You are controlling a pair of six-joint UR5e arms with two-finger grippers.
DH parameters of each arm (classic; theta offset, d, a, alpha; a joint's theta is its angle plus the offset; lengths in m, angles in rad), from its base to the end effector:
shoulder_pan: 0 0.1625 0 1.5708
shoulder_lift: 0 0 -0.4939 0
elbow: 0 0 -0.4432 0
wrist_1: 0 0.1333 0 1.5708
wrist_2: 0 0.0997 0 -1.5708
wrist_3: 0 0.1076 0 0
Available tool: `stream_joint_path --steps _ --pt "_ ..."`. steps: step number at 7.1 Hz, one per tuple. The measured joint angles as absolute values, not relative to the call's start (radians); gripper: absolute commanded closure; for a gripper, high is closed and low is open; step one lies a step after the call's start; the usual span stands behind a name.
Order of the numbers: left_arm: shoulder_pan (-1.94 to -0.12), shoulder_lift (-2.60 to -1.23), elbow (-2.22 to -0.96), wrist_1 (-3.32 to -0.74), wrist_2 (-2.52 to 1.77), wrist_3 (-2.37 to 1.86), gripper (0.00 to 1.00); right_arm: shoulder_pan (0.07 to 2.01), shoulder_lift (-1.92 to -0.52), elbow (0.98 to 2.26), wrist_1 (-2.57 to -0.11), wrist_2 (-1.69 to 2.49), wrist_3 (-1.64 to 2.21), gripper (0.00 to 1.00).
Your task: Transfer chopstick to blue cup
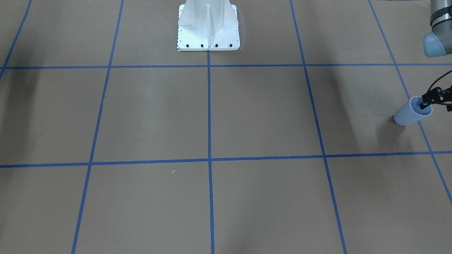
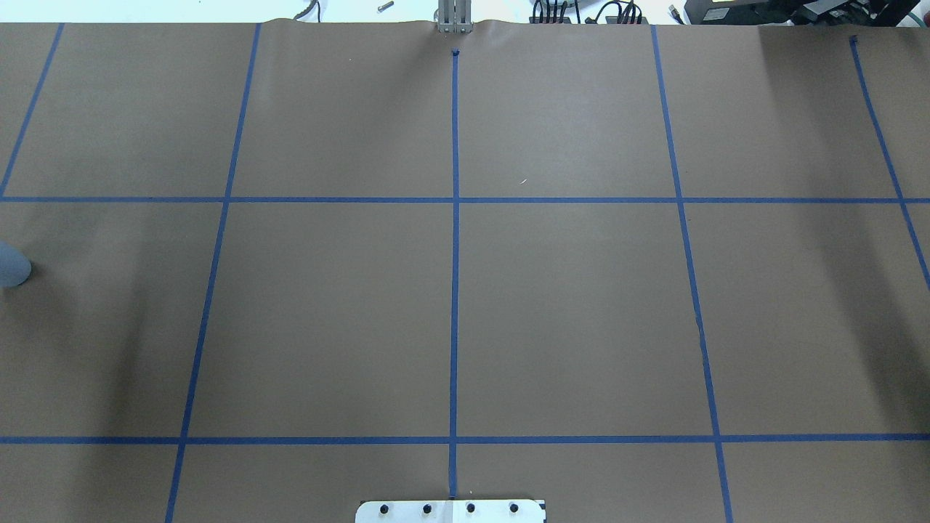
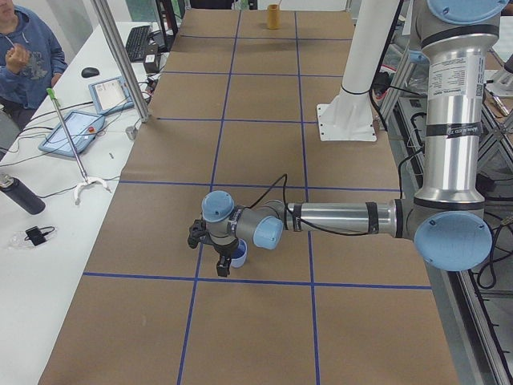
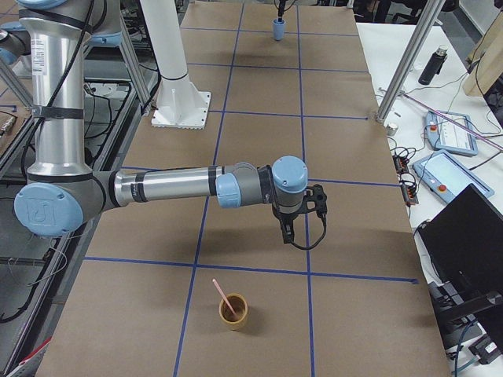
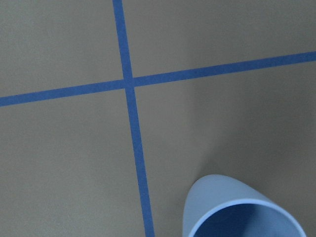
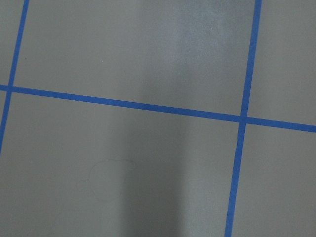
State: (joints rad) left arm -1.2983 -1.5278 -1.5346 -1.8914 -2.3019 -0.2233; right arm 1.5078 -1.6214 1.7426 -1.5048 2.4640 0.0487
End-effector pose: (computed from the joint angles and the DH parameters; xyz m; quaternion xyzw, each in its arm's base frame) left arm 0.0852 -0.5333 0.7449 0.0219 0.3716 0.0658 0.9258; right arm 0.0163 -0.5275 0.6499 0.0602 -0.4340 -0.0468 0.8977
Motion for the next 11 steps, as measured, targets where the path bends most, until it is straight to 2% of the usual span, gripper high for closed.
stream_joint_path --steps 1,2,3,4,7,9,11 --pt "-1.293 -1.528 -1.531 -1.891 -2.303 -0.227 0.09 1.507 -1.621 1.741 -1.505 2.464 0.049 0.0" --pt "-1.287 -1.528 -1.529 -1.891 -2.304 -0.228 0.39 1.505 -1.621 1.74 -1.505 2.463 0.049 0.0" --pt "-1.279 -1.529 -1.524 -1.891 -2.305 -0.229 0.88 1.503 -1.621 1.739 -1.505 2.464 0.05 0.0" --pt "-1.273 -1.532 -1.518 -1.891 -2.316 -0.235 1.0 1.501 -1.621 1.738 -1.505 2.464 0.05 0.0" --pt "-1.261 -1.604 -1.493 -1.868 -2.416 -0.292 1.0 1.496 -1.621 1.738 -1.505 2.464 0.05 0.0" --pt "-1.247 -1.76 -1.548 -1.785 -2.563 -0.509 1.0 1.493 -1.619 1.741 -1.505 2.464 0.051 0.0" --pt "-1.112 -1.954 -1.621 -1.766 -2.572 -0.915 1.0 1.491 -1.612 1.744 -1.503 2.463 0.074 0.0"
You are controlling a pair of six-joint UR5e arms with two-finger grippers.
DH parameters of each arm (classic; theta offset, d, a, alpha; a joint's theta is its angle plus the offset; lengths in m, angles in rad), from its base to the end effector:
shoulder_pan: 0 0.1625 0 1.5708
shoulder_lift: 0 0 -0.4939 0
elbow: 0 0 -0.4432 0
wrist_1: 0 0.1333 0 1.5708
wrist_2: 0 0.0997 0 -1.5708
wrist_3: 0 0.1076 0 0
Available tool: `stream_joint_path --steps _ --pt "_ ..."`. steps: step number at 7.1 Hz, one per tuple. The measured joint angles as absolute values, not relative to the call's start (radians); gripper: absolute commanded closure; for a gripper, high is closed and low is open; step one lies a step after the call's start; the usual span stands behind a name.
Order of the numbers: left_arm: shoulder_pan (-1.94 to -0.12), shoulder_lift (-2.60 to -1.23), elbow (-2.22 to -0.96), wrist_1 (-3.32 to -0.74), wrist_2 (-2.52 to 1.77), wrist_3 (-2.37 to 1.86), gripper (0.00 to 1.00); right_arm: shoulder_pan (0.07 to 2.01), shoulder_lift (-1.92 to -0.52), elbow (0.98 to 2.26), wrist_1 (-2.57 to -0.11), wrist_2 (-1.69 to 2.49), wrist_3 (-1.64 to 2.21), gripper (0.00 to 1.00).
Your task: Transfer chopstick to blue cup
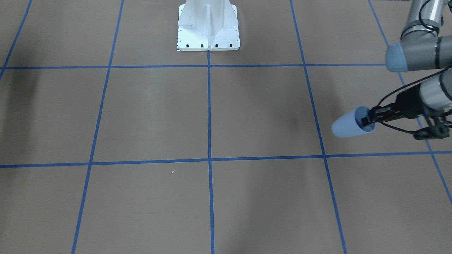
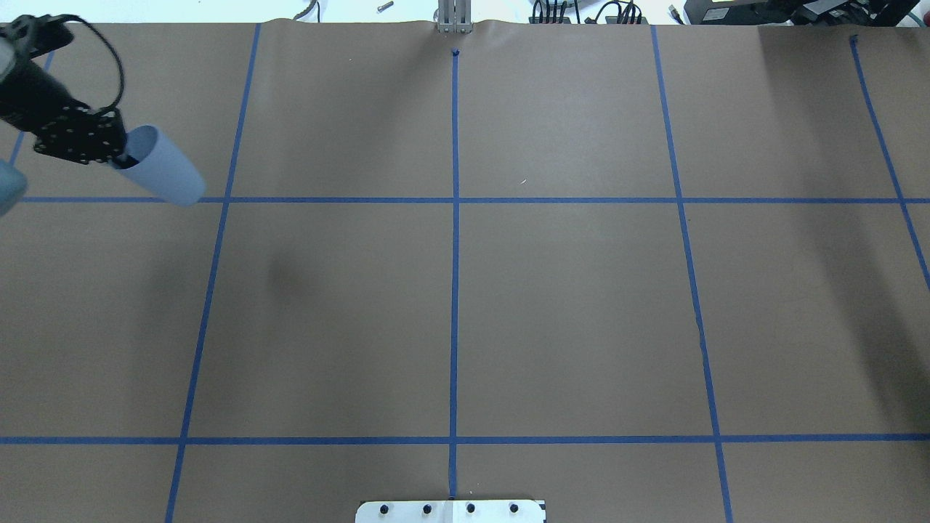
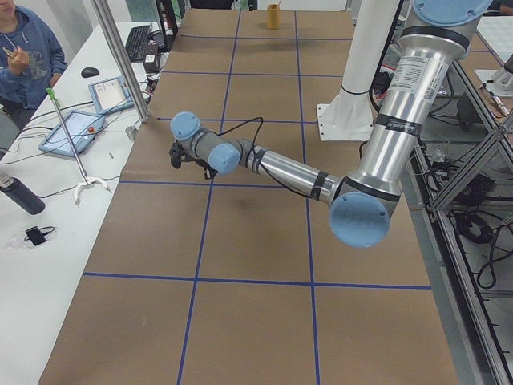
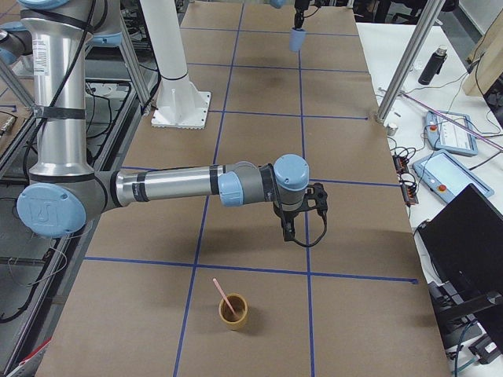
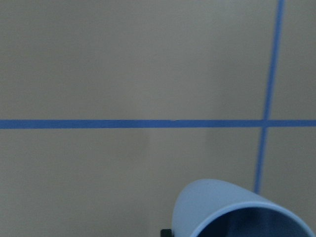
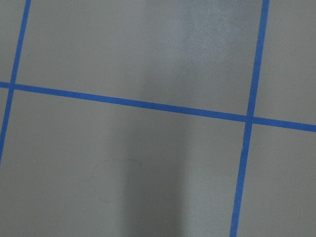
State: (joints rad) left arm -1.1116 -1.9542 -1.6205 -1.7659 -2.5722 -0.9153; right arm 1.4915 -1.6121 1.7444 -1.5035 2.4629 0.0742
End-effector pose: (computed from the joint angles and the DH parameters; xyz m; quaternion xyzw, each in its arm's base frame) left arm 0.2728 -0.6480 0.4229 -0.0801 0.5249 -0.0441 0.8463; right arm 0.0074 -0.5323 0.6440 0.0567 -0.4349 -0.0453 0.8976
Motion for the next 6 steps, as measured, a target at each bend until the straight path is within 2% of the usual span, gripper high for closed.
stream_joint_path --steps 2,6 --pt "-0.915 -2.158 -1.626 -1.763 -2.437 -1.259 1.0 1.489 -1.606 1.745 -1.503 2.459 0.099 0.0" --pt "-0.75 -2.311 -1.554 -1.73 -2.219 -1.371 1.0 1.485 -1.606 1.743 -1.503 2.456 0.106 0.0"
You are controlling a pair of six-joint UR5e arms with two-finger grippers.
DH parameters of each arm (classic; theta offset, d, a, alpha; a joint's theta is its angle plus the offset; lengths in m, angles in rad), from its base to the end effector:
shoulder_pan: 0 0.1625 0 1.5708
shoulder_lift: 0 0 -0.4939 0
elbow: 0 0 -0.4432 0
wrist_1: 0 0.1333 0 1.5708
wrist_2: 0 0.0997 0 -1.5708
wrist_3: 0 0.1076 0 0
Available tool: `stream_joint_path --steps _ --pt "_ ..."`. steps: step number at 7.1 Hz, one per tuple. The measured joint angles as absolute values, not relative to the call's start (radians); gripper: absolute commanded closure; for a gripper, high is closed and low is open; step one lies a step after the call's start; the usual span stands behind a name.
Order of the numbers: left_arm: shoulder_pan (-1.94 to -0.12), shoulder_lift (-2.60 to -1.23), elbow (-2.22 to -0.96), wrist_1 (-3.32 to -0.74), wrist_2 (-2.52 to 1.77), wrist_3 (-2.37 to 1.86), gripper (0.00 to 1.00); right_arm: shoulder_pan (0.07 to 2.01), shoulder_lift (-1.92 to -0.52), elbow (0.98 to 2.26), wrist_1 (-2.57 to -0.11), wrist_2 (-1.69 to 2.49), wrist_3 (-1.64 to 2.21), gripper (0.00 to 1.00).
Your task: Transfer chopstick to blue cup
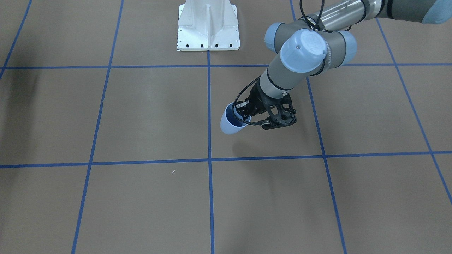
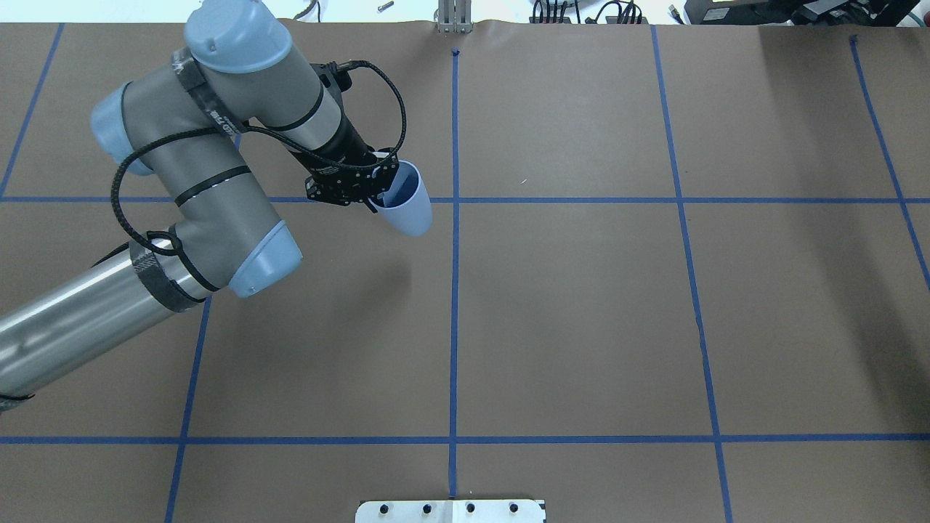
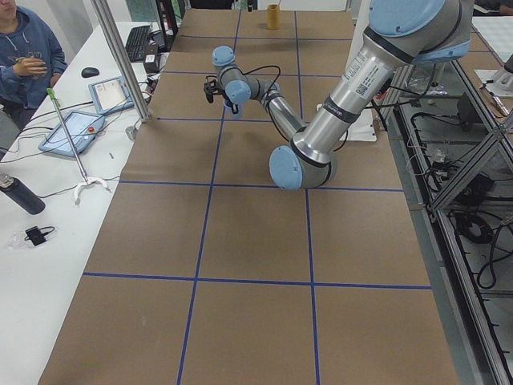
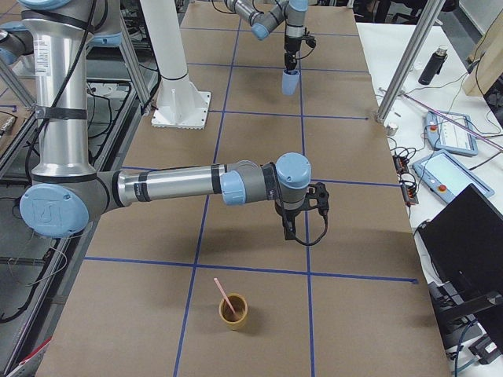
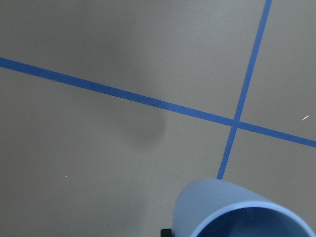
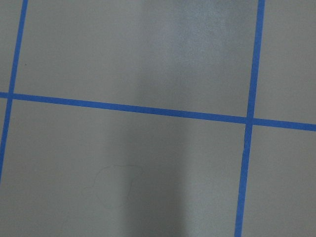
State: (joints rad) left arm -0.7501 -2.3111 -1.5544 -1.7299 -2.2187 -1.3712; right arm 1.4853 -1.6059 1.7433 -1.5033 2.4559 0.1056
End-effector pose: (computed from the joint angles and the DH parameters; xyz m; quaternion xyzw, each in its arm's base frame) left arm 0.5349 -0.5918 0.2110 -0.0707 0.4918 -0.1020 0.8618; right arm 0.0043 -0.5355 0.6418 0.0514 -0.4329 -0.0348 0.8993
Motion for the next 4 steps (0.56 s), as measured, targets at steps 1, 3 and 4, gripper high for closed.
stream_joint_path --steps 1,3,4 --pt "-0.724 -2.335 -1.538 -1.699 -2.18 -1.371 1.0 1.485 -1.606 1.745 -1.503 2.456 0.106 0.0" --pt "-0.662 -2.35 -1.52 -1.676 -2.106 -1.371 1.0 1.485 -1.607 1.747 -1.503 2.457 0.106 0.0" --pt "-0.637 -2.362 -1.507 -1.674 -2.087 -1.372 1.0 1.485 -1.607 1.748 -1.503 2.457 0.108 0.0"
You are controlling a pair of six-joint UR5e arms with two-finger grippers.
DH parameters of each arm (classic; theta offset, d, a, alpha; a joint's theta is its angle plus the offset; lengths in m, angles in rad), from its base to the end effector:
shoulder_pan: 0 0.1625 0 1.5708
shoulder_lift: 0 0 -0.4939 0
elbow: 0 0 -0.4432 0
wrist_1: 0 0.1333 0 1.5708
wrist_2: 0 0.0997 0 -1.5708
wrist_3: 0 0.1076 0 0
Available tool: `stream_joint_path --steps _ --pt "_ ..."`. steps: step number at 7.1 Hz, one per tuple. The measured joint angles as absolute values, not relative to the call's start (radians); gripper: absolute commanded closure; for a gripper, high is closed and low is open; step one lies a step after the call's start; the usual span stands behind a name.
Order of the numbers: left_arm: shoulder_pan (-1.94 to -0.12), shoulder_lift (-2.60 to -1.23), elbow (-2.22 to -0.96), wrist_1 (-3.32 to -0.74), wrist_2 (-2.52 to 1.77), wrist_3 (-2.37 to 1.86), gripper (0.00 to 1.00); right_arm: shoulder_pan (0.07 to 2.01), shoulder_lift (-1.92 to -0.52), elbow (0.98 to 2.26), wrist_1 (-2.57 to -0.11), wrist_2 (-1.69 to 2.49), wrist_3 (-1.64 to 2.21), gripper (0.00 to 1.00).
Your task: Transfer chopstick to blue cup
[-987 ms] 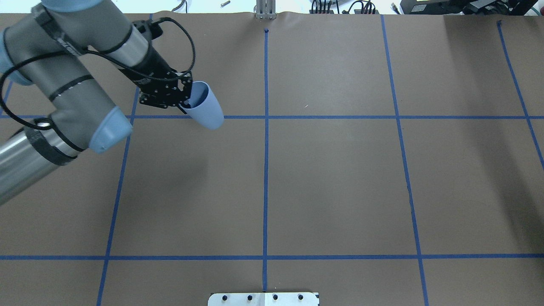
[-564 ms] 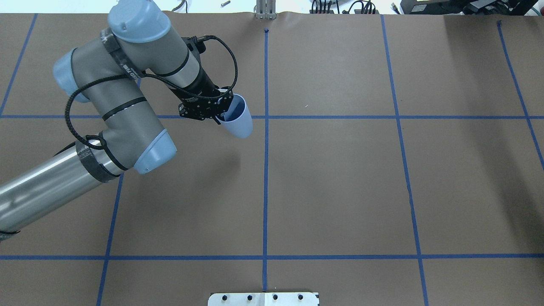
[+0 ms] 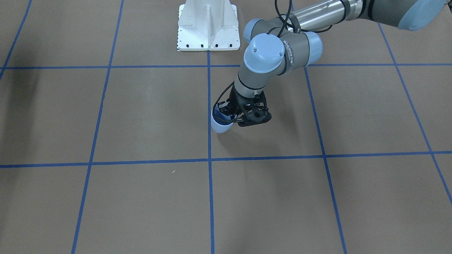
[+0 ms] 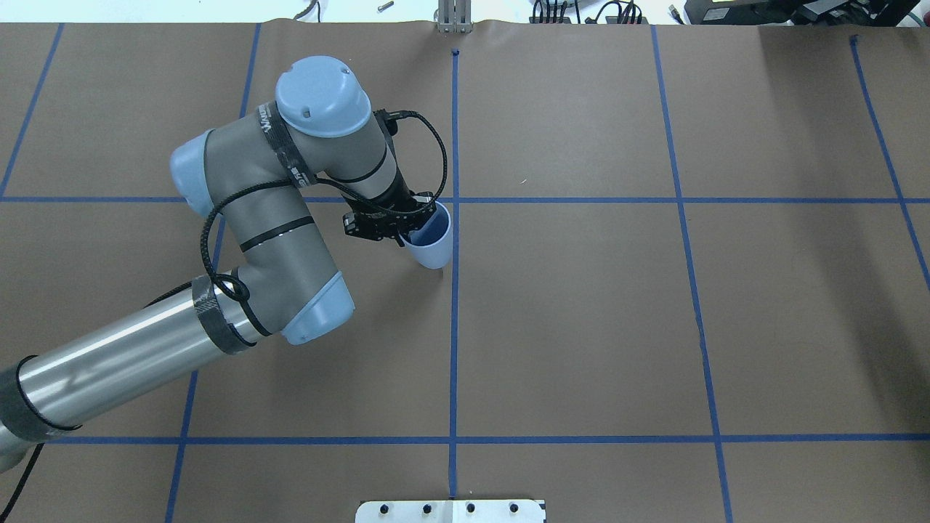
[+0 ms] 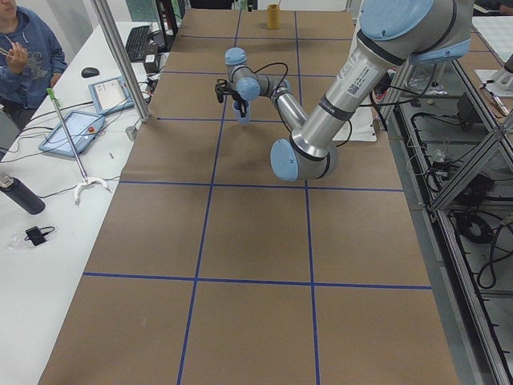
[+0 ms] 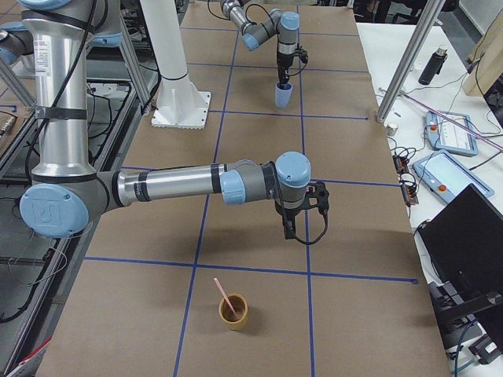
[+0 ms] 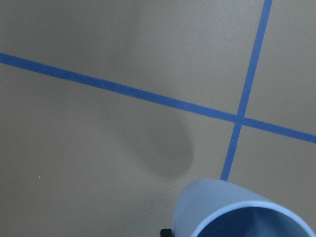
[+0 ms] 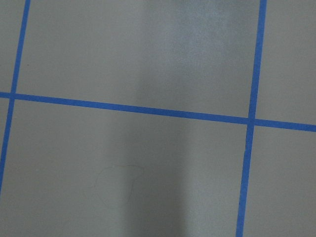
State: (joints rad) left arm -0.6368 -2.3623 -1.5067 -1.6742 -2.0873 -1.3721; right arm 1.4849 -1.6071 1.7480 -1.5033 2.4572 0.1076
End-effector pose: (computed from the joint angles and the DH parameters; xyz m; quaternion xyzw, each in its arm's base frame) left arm 0.6106 -0.5513 0.2044 -0.0553 0.4514 -0.0916 0.8859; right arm 0.0041 -0.5348 0.6398 0.0523 -0.4336 -0.0349 0.8989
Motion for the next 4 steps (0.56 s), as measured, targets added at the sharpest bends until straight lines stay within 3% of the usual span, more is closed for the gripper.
stream_joint_path --steps 3,4 --pt "-0.605 -2.425 -1.456 -1.673 -2.061 -1.384 1.0 1.485 -1.608 1.749 -1.503 2.457 0.109 0.0" --pt "-0.602 -2.43 -1.451 -1.673 -2.052 -1.385 0.92 1.485 -1.608 1.748 -1.503 2.457 0.11 0.0"
